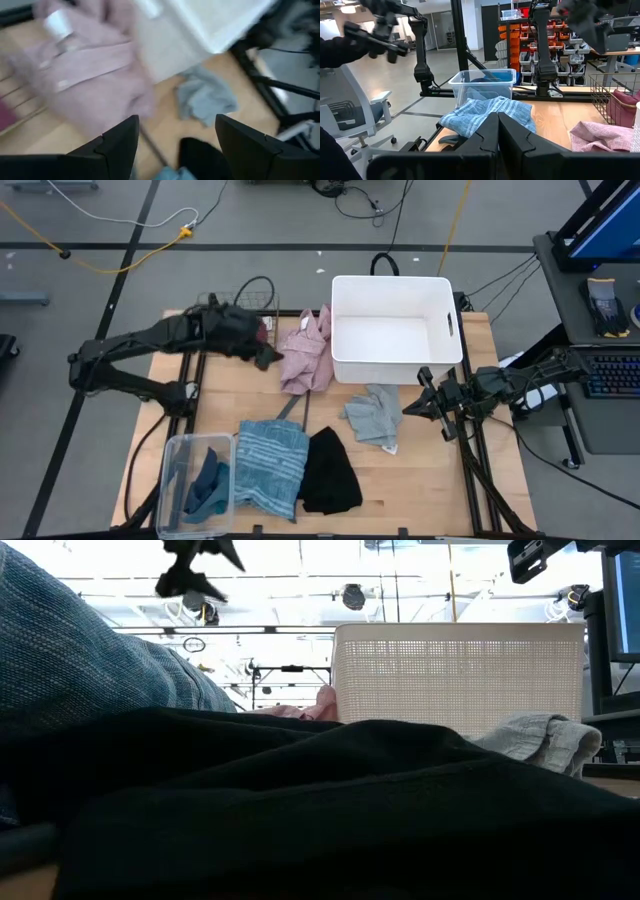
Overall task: Pick & Place Cloths
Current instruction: Put the black underwear into the wire basket
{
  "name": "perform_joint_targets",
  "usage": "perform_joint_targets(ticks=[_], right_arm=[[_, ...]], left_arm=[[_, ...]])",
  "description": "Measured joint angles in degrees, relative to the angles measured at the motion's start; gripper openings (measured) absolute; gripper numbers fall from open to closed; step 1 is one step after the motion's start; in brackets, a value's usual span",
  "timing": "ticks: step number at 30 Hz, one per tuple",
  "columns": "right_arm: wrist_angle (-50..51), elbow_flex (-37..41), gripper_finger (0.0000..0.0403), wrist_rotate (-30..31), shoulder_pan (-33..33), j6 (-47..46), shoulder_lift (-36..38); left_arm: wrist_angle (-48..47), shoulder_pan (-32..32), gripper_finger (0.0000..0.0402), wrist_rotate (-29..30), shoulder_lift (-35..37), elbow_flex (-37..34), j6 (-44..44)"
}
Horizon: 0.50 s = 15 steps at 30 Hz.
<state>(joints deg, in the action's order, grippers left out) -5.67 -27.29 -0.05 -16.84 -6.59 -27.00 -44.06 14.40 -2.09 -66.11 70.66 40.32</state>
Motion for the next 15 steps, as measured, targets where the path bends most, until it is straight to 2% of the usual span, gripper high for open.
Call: perform_joint_targets(ticks=[8, 15], right_arm=[[0.0, 0.0, 0.0000, 0.0, 0.0, 0.0, 0.0], [0.0, 0.0, 0.0000, 0.0, 0.0, 0.0, 0.0]], left_arm=[[10.4, -17.3, 0.0266, 12.1, -2.6, 0.0, 0.5], [19.8, -28.3, 0.0266, 18.9, -8.4, 0.0, -1.3]])
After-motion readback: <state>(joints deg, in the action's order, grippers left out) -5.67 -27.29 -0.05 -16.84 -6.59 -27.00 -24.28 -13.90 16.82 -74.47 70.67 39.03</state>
